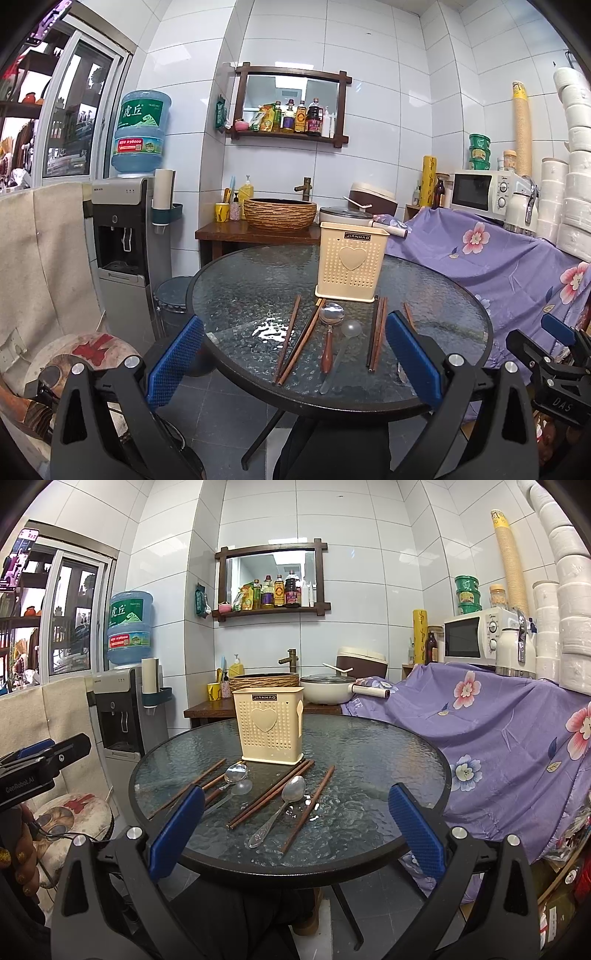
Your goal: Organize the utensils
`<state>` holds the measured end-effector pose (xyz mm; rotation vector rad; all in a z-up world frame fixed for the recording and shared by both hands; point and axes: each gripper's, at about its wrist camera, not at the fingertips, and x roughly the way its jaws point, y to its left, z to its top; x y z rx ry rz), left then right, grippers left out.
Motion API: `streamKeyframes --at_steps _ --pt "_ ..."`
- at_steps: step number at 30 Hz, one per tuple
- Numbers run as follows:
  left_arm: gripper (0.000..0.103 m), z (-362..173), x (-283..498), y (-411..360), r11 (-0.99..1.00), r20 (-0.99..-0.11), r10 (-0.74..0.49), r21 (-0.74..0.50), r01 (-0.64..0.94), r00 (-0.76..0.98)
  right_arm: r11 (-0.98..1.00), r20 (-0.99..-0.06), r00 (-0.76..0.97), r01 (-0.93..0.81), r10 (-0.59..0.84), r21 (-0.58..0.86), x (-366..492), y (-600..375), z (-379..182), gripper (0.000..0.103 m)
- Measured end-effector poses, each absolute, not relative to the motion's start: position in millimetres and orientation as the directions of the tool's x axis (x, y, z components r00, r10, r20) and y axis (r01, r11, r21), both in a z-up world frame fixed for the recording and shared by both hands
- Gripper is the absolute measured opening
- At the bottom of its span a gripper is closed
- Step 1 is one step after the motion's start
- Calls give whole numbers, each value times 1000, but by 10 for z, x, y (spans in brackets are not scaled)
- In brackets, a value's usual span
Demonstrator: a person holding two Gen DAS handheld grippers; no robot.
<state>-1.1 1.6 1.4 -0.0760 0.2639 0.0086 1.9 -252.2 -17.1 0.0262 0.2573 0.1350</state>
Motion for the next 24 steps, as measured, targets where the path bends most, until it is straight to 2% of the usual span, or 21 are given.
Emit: streamKeyframes --at_steps 24 --pt "97 40 -16 12 997 -258 -4 -75 -16 966 991 -252 958 -130 137 43 24 -2522 -186 98"
